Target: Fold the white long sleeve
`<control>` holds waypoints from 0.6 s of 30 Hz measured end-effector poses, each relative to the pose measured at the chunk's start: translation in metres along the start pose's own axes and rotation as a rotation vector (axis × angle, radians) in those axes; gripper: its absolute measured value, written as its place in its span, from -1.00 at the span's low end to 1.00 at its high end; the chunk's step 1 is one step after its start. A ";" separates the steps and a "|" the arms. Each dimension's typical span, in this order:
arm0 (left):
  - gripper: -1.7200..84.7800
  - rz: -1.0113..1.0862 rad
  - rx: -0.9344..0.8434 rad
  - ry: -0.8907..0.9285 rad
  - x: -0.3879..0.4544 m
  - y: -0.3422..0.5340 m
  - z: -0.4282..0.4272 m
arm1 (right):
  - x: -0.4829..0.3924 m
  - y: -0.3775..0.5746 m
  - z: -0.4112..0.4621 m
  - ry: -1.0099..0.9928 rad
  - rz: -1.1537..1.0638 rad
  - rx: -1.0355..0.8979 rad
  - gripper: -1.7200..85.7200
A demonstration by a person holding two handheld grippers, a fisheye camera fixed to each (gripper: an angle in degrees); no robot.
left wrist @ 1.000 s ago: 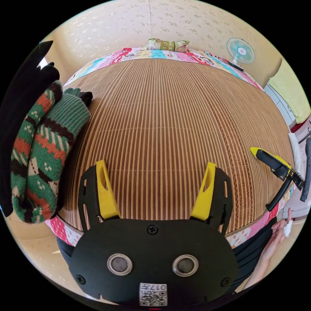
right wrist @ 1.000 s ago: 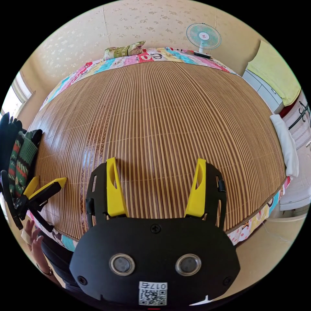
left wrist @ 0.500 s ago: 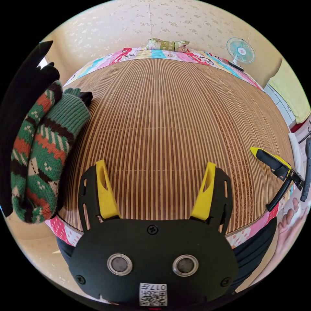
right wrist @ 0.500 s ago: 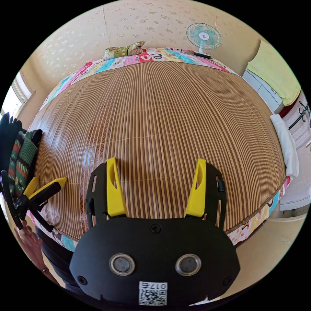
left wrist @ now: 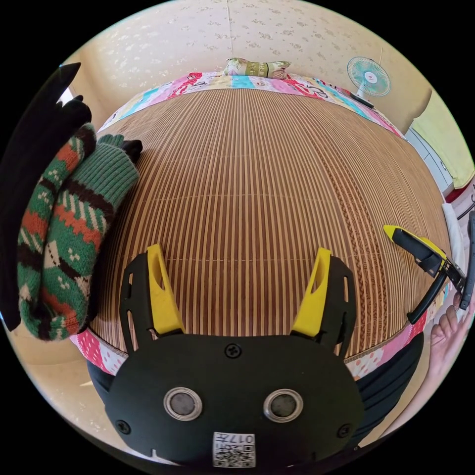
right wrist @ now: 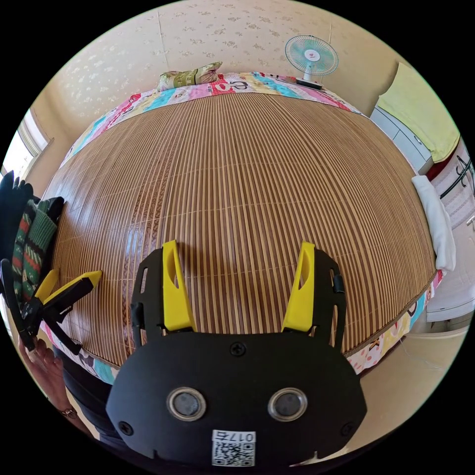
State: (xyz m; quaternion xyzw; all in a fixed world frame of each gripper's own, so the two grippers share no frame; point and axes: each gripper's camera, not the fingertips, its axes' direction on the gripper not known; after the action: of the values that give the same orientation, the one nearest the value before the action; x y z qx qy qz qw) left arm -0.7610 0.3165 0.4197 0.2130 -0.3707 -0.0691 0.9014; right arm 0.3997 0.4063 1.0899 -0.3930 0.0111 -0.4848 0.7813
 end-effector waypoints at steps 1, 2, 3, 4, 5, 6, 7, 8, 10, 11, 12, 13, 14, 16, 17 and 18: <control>-0.07 0.000 0.001 0.000 0.003 -0.003 0.003 | 0.000 0.000 0.000 0.000 0.000 0.000 -0.25; -0.07 0.000 0.000 0.000 0.006 -0.006 0.007 | 0.000 0.000 0.000 0.000 0.000 0.000 -0.25; -0.07 0.000 0.000 0.000 0.008 -0.008 0.008 | 0.000 -0.001 0.000 0.000 0.000 -0.001 -0.25; -0.07 -0.001 -0.001 0.001 0.011 -0.011 0.012 | -0.001 -0.001 0.000 0.000 0.000 -0.002 -0.25; -0.07 -0.001 -0.001 0.001 0.015 -0.014 0.015 | -0.001 -0.002 0.000 0.000 0.000 -0.002 -0.25; -0.07 -0.001 0.000 0.001 0.017 -0.016 0.017 | -0.001 -0.002 0.000 0.000 0.001 -0.003 -0.25; -0.07 -0.001 0.001 0.000 0.021 -0.019 0.020 | -0.001 -0.003 0.000 -0.001 0.001 -0.003 -0.25; -0.07 -0.001 0.002 0.002 0.024 -0.023 0.024 | -0.001 -0.003 0.000 -0.002 0.002 -0.003 -0.25; -0.07 -0.001 0.004 0.002 0.030 -0.028 0.029 | -0.001 -0.003 -0.001 -0.001 0.002 0.000 -0.25; -0.07 -0.002 0.006 0.003 0.034 -0.032 0.033 | -0.002 -0.004 -0.001 -0.001 0.002 0.001 -0.25; -0.07 -0.002 0.006 0.003 0.037 -0.034 0.034 | -0.002 -0.004 -0.001 -0.001 0.002 0.003 -0.25; -0.07 -0.002 0.008 0.002 0.041 -0.038 0.038 | -0.002 -0.004 -0.001 -0.001 0.002 0.005 -0.25; -0.07 -0.002 0.009 0.002 0.046 -0.042 0.041 | -0.002 -0.004 -0.001 -0.002 0.002 0.005 -0.25; -0.07 -0.002 0.011 0.001 0.053 -0.049 0.046 | -0.002 -0.006 -0.002 -0.002 0.003 0.005 -0.25; -0.07 -0.002 0.011 0.001 0.058 -0.053 0.049 | -0.002 -0.006 -0.002 -0.002 0.003 0.005 -0.25; -0.07 -0.002 0.010 0.001 0.060 -0.056 0.051 | -0.002 -0.007 -0.002 -0.001 0.002 0.003 -0.25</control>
State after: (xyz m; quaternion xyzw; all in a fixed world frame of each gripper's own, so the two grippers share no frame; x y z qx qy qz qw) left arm -0.7514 0.2325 0.4661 0.2178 -0.3704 -0.0680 0.9004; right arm 0.3927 0.4053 1.0922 -0.3920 0.0103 -0.4836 0.7825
